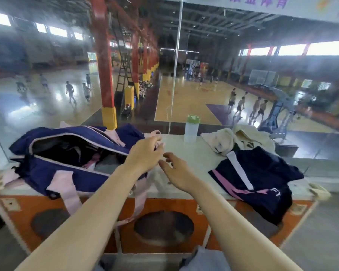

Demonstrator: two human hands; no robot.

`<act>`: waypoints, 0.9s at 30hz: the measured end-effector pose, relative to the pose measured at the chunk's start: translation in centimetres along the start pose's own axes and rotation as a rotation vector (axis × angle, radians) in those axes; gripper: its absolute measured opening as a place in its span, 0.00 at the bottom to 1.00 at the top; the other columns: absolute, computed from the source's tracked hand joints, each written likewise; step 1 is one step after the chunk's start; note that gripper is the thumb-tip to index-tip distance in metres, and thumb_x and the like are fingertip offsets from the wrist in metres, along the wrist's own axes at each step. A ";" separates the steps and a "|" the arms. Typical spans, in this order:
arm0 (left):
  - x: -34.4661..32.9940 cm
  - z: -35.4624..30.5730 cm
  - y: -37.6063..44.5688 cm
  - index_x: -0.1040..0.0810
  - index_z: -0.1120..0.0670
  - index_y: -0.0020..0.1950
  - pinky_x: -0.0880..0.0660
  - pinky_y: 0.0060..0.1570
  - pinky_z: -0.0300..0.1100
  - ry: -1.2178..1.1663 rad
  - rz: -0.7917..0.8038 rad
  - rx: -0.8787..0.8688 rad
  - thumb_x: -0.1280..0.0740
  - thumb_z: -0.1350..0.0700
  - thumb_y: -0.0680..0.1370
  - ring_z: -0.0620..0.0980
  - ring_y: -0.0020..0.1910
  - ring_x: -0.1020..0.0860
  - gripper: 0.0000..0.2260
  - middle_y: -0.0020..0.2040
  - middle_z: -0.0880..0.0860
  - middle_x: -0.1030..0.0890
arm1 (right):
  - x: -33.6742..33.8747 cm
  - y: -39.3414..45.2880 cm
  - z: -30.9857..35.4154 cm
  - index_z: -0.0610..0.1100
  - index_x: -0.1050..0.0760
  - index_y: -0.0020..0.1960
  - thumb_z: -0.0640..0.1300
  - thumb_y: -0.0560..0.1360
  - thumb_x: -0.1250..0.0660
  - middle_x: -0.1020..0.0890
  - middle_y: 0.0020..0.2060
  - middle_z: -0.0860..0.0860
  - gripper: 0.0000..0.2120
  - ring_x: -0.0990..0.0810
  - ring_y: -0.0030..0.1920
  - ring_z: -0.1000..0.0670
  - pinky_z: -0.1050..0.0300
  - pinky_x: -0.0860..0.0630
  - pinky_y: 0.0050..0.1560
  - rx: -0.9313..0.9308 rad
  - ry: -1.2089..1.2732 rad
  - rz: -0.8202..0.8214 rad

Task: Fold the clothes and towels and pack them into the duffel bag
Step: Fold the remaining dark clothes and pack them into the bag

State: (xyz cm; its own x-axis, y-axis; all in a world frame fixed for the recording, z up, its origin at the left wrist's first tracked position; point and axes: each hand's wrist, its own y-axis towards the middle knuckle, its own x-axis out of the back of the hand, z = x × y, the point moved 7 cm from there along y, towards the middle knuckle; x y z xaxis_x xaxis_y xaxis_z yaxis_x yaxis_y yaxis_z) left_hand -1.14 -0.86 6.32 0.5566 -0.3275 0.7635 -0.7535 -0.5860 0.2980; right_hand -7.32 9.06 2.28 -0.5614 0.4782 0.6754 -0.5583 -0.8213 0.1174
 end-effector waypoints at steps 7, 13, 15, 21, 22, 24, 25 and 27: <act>-10.3 -4.4 -0.6 0.30 0.51 0.72 0.35 0.68 0.46 -0.143 0.122 -0.032 0.43 0.47 0.82 0.50 0.69 0.30 0.20 0.71 0.50 0.28 | 9.6 -3.3 -8.7 0.48 0.38 0.73 0.51 0.80 0.41 0.29 0.69 0.48 0.23 0.29 0.67 0.46 0.53 0.31 0.62 -0.156 -0.205 -0.208; -16.1 -5.0 -1.2 0.33 0.50 0.74 0.38 0.67 0.41 -0.255 0.222 -0.016 0.42 0.49 0.82 0.46 0.71 0.33 0.20 0.72 0.47 0.30 | 15.3 -3.9 -14.5 0.45 0.36 0.71 0.52 0.76 0.38 0.27 0.66 0.46 0.26 0.31 0.67 0.43 0.46 0.38 0.69 -0.315 -0.623 -0.339; -17.4 -4.7 -1.7 0.33 0.49 0.73 0.37 0.68 0.42 -0.262 0.216 -0.004 0.42 0.49 0.82 0.46 0.70 0.32 0.19 0.72 0.47 0.29 | 15.7 -3.8 -16.4 0.44 0.39 0.73 0.57 0.76 0.38 0.31 0.69 0.45 0.30 0.33 0.69 0.41 0.43 0.42 0.72 -0.375 -0.746 -0.313; -18.7 -5.0 -1.6 0.31 0.46 0.72 0.36 0.66 0.39 -0.243 0.145 -0.040 0.41 0.49 0.81 0.45 0.68 0.30 0.18 0.69 0.45 0.27 | 15.9 -3.4 -18.8 0.42 0.38 0.71 0.62 0.76 0.38 0.30 0.67 0.45 0.32 0.29 0.65 0.43 0.48 0.32 0.63 -0.368 -0.855 -0.346; -18.9 -5.3 -1.6 0.32 0.46 0.72 0.36 0.65 0.39 -0.239 0.149 -0.053 0.41 0.49 0.81 0.45 0.68 0.30 0.18 0.69 0.45 0.27 | 15.9 -3.3 -18.8 0.43 0.38 0.70 0.62 0.76 0.40 0.28 0.66 0.46 0.30 0.27 0.64 0.43 0.49 0.31 0.61 -0.342 -0.897 -0.355; -19.1 -5.6 -1.7 0.31 0.46 0.72 0.36 0.66 0.39 -0.219 0.145 -0.069 0.41 0.49 0.81 0.45 0.68 0.30 0.18 0.69 0.45 0.26 | 15.9 -3.3 -18.9 0.43 0.36 0.70 0.61 0.78 0.43 0.27 0.65 0.46 0.28 0.25 0.62 0.43 0.50 0.29 0.58 -0.302 -0.938 -0.373; -19.1 -5.6 -1.8 0.31 0.46 0.72 0.36 0.66 0.39 -0.211 0.138 -0.070 0.41 0.49 0.81 0.45 0.68 0.29 0.18 0.69 0.45 0.26 | 15.9 -3.3 -18.9 0.43 0.36 0.70 0.60 0.79 0.45 0.26 0.65 0.46 0.27 0.25 0.61 0.43 0.50 0.29 0.57 -0.300 -0.945 -0.376; -19.3 -5.8 -2.0 0.30 0.46 0.72 0.36 0.66 0.39 -0.204 0.133 -0.072 0.41 0.49 0.81 0.45 0.67 0.29 0.18 0.68 0.45 0.25 | 15.8 -3.3 -19.2 0.43 0.37 0.72 0.59 0.80 0.47 0.26 0.65 0.45 0.27 0.24 0.61 0.43 0.51 0.29 0.56 -0.297 -0.995 -0.367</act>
State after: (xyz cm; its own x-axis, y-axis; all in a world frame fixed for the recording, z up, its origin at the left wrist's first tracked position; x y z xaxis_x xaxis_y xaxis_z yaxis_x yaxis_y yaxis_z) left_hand -12.36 10.94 -5.69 0.5045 -0.5453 0.6694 -0.8438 -0.4757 0.2483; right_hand -26.05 25.24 -1.40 0.3376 0.1041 0.9355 -0.7900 -0.5090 0.3417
